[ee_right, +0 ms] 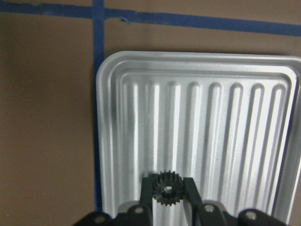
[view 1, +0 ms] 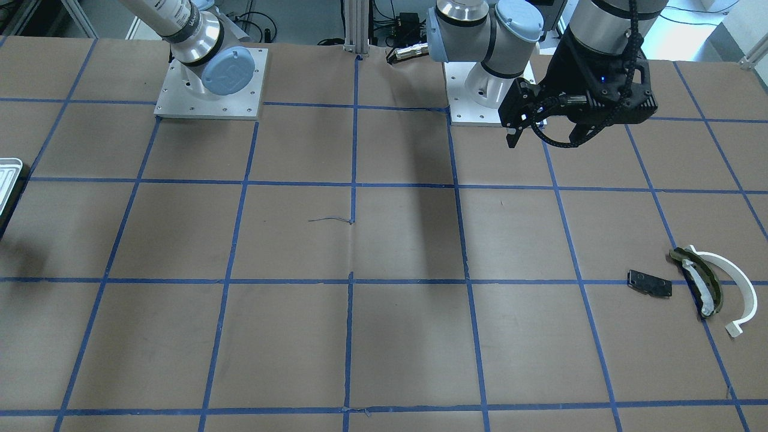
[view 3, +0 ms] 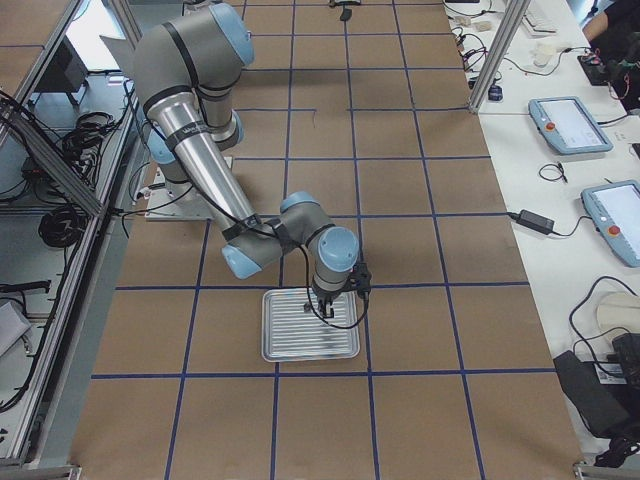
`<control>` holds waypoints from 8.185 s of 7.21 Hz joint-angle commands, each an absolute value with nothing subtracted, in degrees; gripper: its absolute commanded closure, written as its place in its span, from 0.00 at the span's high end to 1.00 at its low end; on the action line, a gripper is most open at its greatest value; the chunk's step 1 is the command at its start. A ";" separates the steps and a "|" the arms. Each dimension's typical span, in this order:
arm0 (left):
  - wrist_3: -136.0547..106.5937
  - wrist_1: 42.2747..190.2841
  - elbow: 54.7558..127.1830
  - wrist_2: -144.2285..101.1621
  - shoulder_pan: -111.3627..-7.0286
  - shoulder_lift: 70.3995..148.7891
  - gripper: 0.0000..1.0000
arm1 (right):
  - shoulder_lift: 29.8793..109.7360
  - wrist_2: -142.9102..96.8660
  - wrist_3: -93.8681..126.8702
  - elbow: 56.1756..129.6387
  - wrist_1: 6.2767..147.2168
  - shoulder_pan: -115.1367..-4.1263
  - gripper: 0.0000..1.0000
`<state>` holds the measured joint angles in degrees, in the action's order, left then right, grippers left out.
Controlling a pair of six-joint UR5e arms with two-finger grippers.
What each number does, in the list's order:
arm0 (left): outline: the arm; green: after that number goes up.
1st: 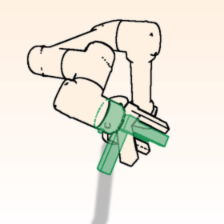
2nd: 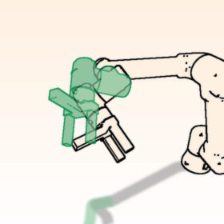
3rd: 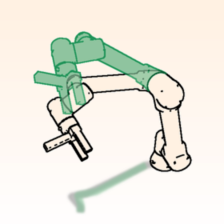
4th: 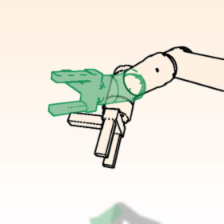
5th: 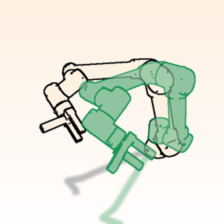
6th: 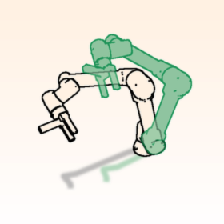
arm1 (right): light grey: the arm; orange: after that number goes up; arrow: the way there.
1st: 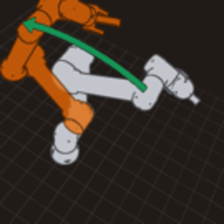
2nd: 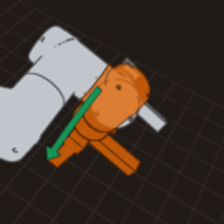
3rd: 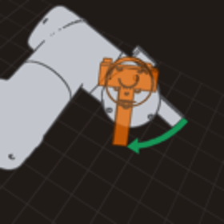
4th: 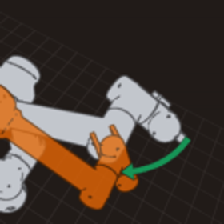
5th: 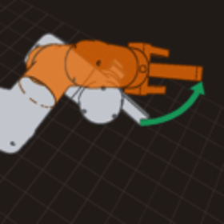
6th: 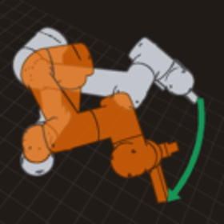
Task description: Place bearing gear from tray to pile
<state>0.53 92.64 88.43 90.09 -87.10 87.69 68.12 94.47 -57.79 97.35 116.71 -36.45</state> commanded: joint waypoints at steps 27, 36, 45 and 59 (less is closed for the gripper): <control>-32.07 52.85 101.87 87.54 -110.81 110.53 1.00 | 81.48 92.55 -35.94 96.59 103.44 -59.49 1.00; -33.57 45.88 99.67 90.53 -113.03 121.90 1.00 | 62.67 91.23 -76.90 105.47 131.92 -30.76 0.96; -34.36 46.32 99.93 90.79 -113.38 122.07 0.01 | 65.21 92.37 -72.86 106.00 131.05 -31.11 0.07; 41.66 51.87 112.31 89.39 -54.41 110.47 0.00 | 78.61 86.52 23.17 105.82 115.00 -105.17 0.06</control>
<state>39.73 54.99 110.59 89.77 -55.94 108.65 82.89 89.59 18.36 105.76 110.59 -100.12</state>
